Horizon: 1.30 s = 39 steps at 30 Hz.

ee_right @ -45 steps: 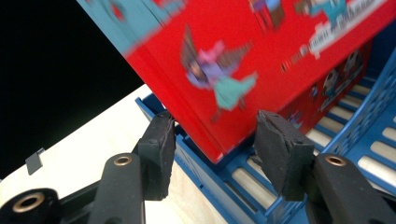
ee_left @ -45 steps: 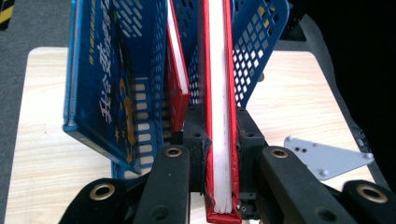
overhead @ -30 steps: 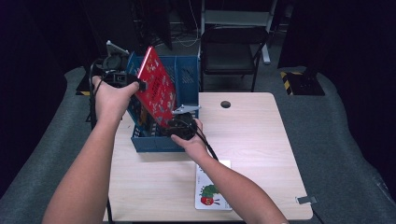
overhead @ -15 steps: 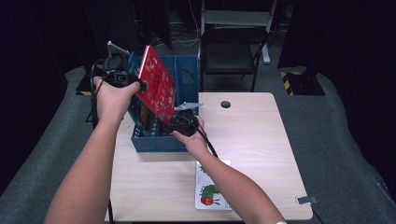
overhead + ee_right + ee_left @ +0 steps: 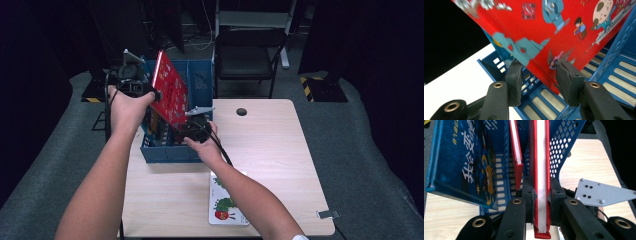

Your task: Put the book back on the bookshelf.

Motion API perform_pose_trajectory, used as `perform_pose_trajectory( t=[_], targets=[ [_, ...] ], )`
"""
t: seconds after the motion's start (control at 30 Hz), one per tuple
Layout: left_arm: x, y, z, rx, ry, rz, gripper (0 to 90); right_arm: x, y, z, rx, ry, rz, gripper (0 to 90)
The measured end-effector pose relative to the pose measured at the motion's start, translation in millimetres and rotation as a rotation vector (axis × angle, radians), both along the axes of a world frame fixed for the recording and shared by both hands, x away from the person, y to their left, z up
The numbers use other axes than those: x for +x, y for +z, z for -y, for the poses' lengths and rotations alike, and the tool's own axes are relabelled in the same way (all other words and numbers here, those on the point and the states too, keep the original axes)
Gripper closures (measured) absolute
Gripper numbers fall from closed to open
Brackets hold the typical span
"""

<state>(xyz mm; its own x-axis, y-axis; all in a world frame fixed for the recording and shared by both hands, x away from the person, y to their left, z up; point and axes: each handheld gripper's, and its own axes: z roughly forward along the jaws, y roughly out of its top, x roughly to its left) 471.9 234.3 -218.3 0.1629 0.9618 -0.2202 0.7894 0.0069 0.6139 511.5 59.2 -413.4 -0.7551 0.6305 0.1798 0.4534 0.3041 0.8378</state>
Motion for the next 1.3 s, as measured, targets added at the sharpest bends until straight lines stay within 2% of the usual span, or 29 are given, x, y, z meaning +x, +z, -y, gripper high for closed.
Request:
perform_pose_trajectory(
  t=[0.3,0.47,0.7,0.8,0.93,1.17,1.27,1.3],
  targets=[
    [0.4,-8.5,5.0,0.023,-0.009,-0.017,79.2,3.4,2.4,-2.0,0.006,-0.013,-0.01,56.8],
    [2.6,-15.9,4.9,0.019,-0.007,-0.027,79.2,4.7,2.8,-3.2,-0.007,-0.008,0.002,56.9],
    [5.3,-25.1,5.9,0.022,-0.003,-0.036,79.2,4.8,-0.3,-5.6,-0.013,-0.001,-0.024,56.8],
    [6.0,-29.0,3.9,0.011,0.0,-0.035,79.2,5.5,-1.3,-5.5,-0.017,-0.01,-0.03,56.9],
    [6.1,-34.2,3.3,0.003,0.004,-0.035,79.2,6.1,-0.9,-5.5,-0.017,-0.009,-0.019,56.9],
    [8.3,-39.9,8.0,0.029,0.004,-0.044,79.2,2.9,-1.7,-9.9,-0.021,0.001,-0.026,56.7],
    [10.1,-44.1,9.2,0.035,0.008,-0.05,79.2,2.8,-0.8,-10.5,-0.025,0.017,-0.006,56.7],
    [10.5,-45.3,9.2,0.033,0.009,-0.051,79.1,1.6,-0.4,-11.3,-0.02,0.012,-0.018,56.7]
  ],
)
